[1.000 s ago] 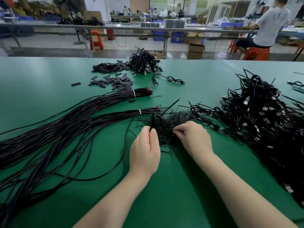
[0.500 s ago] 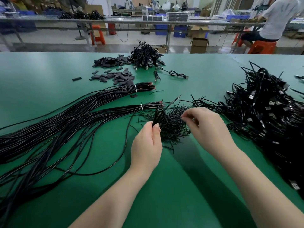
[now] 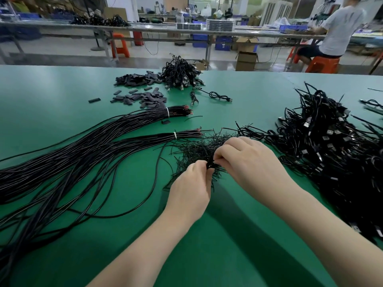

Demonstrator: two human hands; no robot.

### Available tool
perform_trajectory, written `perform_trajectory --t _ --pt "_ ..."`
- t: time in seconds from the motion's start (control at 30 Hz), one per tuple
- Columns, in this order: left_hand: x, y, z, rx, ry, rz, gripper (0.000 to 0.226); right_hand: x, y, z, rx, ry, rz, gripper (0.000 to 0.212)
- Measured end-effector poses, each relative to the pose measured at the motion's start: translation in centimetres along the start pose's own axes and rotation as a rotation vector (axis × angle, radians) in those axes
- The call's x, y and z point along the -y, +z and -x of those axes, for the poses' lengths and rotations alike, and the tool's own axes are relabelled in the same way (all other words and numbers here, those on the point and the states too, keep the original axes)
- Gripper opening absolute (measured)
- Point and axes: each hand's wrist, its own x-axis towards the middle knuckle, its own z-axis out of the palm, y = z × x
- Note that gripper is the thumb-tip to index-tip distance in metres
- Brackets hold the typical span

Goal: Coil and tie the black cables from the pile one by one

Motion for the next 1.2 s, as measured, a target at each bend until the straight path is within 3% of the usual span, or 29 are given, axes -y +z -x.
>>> perform_trajectory --t 0.2,0.3,0.4,0.47,0.5,0.6,0.7,0.77,0.97,1.1,1.2 --pt "-0.2 0.1 0.2 0.089 0.063 -0.121 0.026 -0.1 -1.2 -0.4 0.103 -0.067 0.027 0.006" --pt "-0.6 -0.5 0.1 0.106 0.241 -0.206 0.018 -1.4 -2.6 -1.8 0.309 -0.046 -0.044 0.005" --pt "-1.2 -0.8 0.3 0.074 0.545 -0.223 0.023 -4.3 -3.5 -3.1 0.737 0.213 -0.496 0.01" --pt "-1.4 -0.7 0.5 0.034 0.593 -0.044 0.028 -5.5 -3.1 -2.6 0.876 0.375 -0.832 0.011" --pt "-1.6 -0.6 0.8 0.019 0.539 0.078 0.028 -5.7 -2.6 -2.0 0.883 0.443 -0.982 0.01" --pt "-2.3 -0.2 1.1 -0.079 0.166 0.515 0.023 -3.7 -0.1 -0.2 0.58 0.645 -1.299 0.011" --pt "-2.5 0.2 0.7 -0.24 -0.129 0.723 0.019 -0.2 2.2 0.7 0.129 0.685 -1.159 0.02" --pt "-2.3 0.5 0.6 -0.262 -0.238 0.756 0.015 1.4 3.0 0.8 -0.01 0.725 -1.075 0.018" --pt "-1.2 0.5 -0.2 -0.292 -0.277 0.855 0.012 3.4 3.5 0.9 -0.069 0.799 -1.212 0.001" --pt "-1.0 0.8 -0.1 -0.201 -0.289 0.942 0.012 3.0 3.8 1.0 -0.099 0.904 -1.291 0.009" --pt "-1.1 0.9 -0.2 -0.157 -0.273 1.004 0.012 2.9 3.5 1.0 -0.017 0.937 -1.486 0.01"
